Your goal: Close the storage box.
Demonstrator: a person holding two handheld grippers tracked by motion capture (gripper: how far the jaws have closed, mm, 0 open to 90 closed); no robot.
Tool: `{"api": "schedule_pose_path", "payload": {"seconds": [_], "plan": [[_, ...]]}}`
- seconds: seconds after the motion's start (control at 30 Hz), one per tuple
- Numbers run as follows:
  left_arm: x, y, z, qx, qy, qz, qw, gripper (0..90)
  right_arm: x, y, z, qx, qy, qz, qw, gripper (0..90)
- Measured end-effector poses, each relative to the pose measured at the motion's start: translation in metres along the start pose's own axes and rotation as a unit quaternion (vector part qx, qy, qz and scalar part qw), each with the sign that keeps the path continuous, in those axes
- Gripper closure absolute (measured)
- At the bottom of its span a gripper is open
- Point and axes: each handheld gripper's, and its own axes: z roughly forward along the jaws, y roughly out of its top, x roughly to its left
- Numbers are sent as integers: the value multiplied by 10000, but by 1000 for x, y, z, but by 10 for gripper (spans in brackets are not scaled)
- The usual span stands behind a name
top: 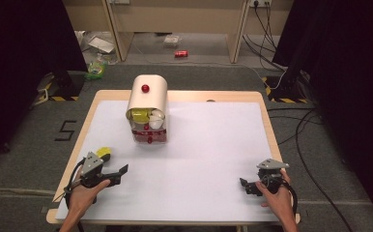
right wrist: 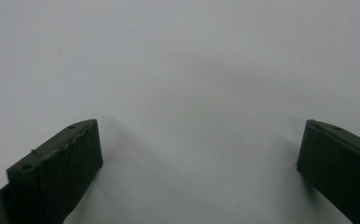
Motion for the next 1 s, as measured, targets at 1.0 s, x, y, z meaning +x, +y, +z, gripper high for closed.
{"api": "schedule_pose_path", "payload": {"seconds": [1.0], "plan": [[-4, -29, -13, 305, -23, 103, 9995, 159, 0, 0, 0, 1, 1, 2, 10000, 2]]}}
